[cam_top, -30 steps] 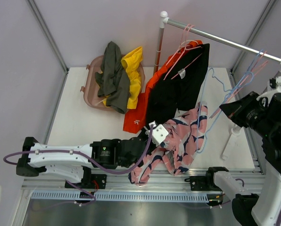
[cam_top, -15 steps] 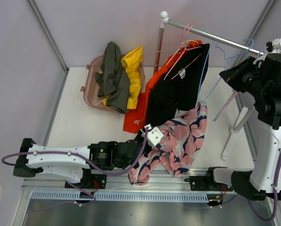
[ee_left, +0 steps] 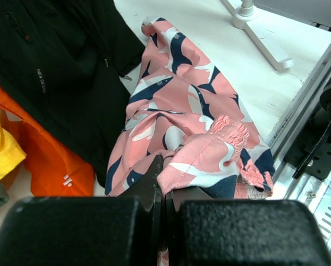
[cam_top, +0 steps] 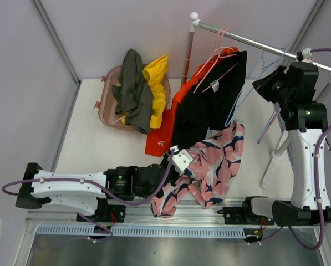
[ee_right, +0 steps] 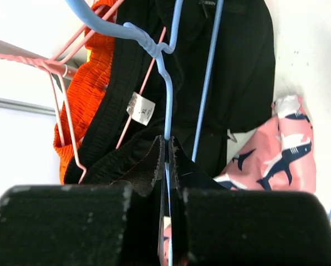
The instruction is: Remove the shorts from the hanger
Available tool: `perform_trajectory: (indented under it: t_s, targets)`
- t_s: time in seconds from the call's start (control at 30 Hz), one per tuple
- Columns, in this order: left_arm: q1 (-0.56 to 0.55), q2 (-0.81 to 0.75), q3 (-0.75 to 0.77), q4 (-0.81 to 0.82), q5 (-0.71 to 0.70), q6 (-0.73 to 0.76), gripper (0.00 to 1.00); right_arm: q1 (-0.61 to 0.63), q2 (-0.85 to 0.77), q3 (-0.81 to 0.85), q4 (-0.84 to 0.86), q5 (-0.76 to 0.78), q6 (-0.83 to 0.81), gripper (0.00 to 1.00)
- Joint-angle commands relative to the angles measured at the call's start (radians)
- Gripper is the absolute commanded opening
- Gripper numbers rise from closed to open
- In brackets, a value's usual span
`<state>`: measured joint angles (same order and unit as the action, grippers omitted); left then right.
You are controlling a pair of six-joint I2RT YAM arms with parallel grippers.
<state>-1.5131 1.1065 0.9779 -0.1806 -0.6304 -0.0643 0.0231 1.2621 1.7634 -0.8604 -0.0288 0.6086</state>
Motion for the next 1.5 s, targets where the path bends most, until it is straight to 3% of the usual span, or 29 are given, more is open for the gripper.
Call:
perform_trajectory:
  t_s: [0.0,0.3,0.4,0.43,0.5,0.53,0.67,0.9,1.07,1.13,1.17,1.3,1.4,1.47]
  targets:
    - [0.005,0.009,0.01,0.056,0.024,-0.037,0.0,-0.005,-0.032,-0.027,0.089,0.027,-0.021,0.0]
    - [0.017,0.009,0.125,-0.028,-0.005,0.009,0.0,-0.014,-0.174,-0.165,0.055,0.003,-0.017,0.0]
    - [0.048,-0.016,0.188,-0.082,-0.003,0.021,0.0,-0.014,-0.22,-0.194,0.025,0.001,-0.024,0.21]
    - [0.065,-0.037,0.196,-0.095,-0.002,0.024,0.0,-0.014,-0.233,-0.202,0.017,0.001,-0.026,0.41]
    - [0.083,-0.056,0.245,-0.128,-0.005,0.032,0.0,-0.014,-0.262,-0.216,0.006,0.001,-0.03,0.59]
    - [0.094,-0.065,0.269,-0.141,-0.003,0.043,0.0,-0.014,-0.273,-0.226,0.003,0.003,-0.033,0.73]
    - [0.158,-0.08,0.366,-0.22,-0.034,0.087,0.0,-0.012,-0.305,-0.223,-0.026,0.007,-0.038,0.92]
    - [0.372,-0.047,0.721,-0.367,-0.005,0.203,0.0,-0.014,-0.394,-0.179,-0.104,0.027,-0.07,0.96]
    - [0.54,0.082,1.027,-0.344,-0.026,0.356,0.0,-0.014,-0.47,-0.182,-0.126,0.084,-0.095,0.98]
    - [0.673,0.188,1.111,-0.344,0.0,0.374,0.0,-0.014,-0.495,-0.202,-0.12,0.092,-0.092,0.97]
    - [0.714,0.234,1.275,-0.349,0.026,0.373,0.0,-0.014,-0.516,-0.214,-0.106,0.089,-0.089,0.97]
    - [0.867,0.507,1.631,-0.295,0.064,0.443,0.0,-0.006,-0.553,-0.29,-0.078,0.053,-0.075,0.97]
    - [0.964,0.614,1.613,-0.133,0.106,0.449,0.0,-0.006,-0.589,-0.358,-0.032,-0.02,-0.053,0.97]
    - [1.022,0.685,1.63,-0.088,0.185,0.343,0.0,-0.006,-0.612,-0.39,0.003,-0.078,-0.043,0.97]
